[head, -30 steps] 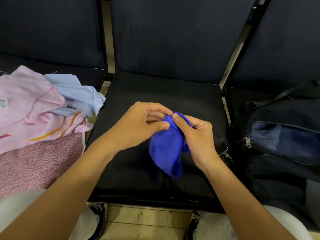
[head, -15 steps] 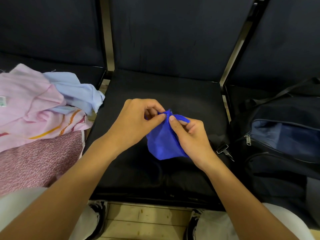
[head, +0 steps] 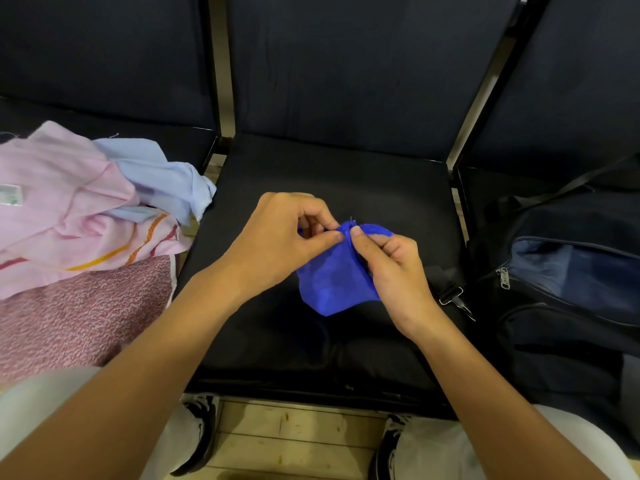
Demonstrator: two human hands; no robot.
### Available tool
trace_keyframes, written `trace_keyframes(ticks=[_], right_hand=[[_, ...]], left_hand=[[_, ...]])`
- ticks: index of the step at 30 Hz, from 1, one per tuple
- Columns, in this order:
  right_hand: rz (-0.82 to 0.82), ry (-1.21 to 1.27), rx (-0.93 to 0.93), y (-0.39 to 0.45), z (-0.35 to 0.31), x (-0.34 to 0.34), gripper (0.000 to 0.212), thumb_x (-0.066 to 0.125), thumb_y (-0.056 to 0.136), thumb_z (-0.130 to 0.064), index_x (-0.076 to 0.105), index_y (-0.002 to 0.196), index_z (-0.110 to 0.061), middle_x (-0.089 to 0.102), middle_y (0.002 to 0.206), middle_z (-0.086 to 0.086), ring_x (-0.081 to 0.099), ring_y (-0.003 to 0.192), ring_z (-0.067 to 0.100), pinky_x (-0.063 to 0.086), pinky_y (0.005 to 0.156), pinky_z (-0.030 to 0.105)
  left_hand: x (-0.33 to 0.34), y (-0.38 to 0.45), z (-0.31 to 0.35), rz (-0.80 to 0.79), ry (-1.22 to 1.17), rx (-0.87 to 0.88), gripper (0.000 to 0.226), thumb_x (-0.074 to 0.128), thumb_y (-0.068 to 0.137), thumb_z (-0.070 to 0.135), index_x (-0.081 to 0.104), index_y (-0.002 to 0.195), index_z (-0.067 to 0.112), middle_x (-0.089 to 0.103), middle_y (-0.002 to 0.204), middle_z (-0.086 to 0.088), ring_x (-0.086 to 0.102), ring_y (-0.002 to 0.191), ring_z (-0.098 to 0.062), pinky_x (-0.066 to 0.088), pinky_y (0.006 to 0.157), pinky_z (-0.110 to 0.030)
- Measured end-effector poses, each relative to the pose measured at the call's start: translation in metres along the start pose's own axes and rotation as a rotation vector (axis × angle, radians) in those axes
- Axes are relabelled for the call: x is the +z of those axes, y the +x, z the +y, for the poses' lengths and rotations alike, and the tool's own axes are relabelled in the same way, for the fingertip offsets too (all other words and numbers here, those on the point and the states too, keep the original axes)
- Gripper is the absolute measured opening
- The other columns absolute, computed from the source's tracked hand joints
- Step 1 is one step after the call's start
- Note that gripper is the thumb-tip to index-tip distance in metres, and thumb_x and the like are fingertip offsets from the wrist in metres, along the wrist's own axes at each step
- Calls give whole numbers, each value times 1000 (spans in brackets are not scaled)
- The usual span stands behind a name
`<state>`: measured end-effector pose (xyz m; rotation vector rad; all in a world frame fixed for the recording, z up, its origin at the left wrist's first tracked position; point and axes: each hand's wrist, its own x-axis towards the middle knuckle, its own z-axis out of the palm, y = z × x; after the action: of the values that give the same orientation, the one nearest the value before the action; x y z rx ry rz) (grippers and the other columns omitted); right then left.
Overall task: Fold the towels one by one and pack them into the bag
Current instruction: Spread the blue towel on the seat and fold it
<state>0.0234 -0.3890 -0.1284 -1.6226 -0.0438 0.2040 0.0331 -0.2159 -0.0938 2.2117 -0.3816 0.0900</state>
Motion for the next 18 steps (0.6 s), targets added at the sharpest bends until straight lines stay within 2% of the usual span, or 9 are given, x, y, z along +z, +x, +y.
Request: trace_keyframes(ticks=[2, 3, 5, 7, 9, 12, 14, 15, 18], right_hand=[[-29, 5, -26, -1, -3, 0, 30, 56, 97, -27, 74, 86, -6, 71, 76, 9, 67, 73, 22, 52, 74, 30], [-54, -4, -43, -2, -4, 0, 24, 59, 95, -27, 75, 90, -10, 74, 81, 4, 71, 80, 16, 55, 77, 28], [-73, -35, -68, -1, -4, 0, 14, 64, 93, -19, 75, 100, -15, 77, 95, 1, 73, 93, 16, 58, 83, 27], [-55, -42, -82, 0, -3, -2, 16, 61, 96, -13, 74, 104, -15, 77, 98, 1, 72, 95, 15, 57, 82, 25], [-25, -22, -90, 1, -4, -4, 17, 57, 99, -12, 73, 103, -13, 77, 96, 3, 73, 92, 17, 58, 80, 27], [29, 14, -97, 3, -8, -8, 17, 54, 100, -12, 71, 102, -13, 77, 94, 5, 73, 90, 19, 59, 80, 30], [77, -4, -103, 5, -8, -9, 17, 54, 100, -13, 71, 103, -13, 76, 94, 5, 73, 90, 21, 59, 81, 33], [100, -21, -100, 5, -8, -10, 17, 55, 100, -14, 72, 102, -12, 76, 94, 6, 72, 90, 21, 59, 82, 34], [151, -70, -79, 6, -7, -10, 17, 56, 100, -15, 72, 97, -10, 75, 91, 12, 71, 88, 27, 58, 79, 35]], left_hand=[[1, 0, -2, 11, -1, 17, 6, 75, 82, 15, 71, 84, 19, 61, 74, 11, 58, 72, -5, 45, 63, -9], [1, 1, -3, 19, 2, 28, 7, 75, 81, 14, 71, 85, 18, 61, 75, 10, 58, 72, -6, 45, 63, -10], [1, 1, -5, 34, 22, 47, 10, 75, 81, 16, 68, 87, 20, 59, 79, 11, 57, 76, -5, 44, 65, -10], [1, 2, -8, 21, 65, 46, 9, 73, 82, 23, 65, 87, 22, 57, 88, 13, 56, 84, -3, 42, 68, -11], [-1, 2, -13, -32, 116, 8, 10, 69, 83, 34, 63, 86, 26, 57, 104, 12, 52, 100, -4, 40, 80, -15], [-7, 2, -20, -201, 321, -63, 21, 64, 84, 46, 65, 93, 28, 52, 125, 10, 43, 120, -10, 36, 100, -36], [-13, 1, -26, -314, 433, -126, 28, 62, 85, 49, 66, 97, 24, 52, 124, 9, 46, 115, -11, 38, 100, -41], [-15, 1, -29, -336, 440, -156, 29, 62, 86, 49, 66, 94, 22, 55, 119, 8, 51, 105, -11, 43, 95, -40], [-20, -1, -35, -300, 424, -198, 27, 65, 86, 43, 68, 91, 17, 54, 106, 7, 53, 87, -9, 50, 81, -35]])
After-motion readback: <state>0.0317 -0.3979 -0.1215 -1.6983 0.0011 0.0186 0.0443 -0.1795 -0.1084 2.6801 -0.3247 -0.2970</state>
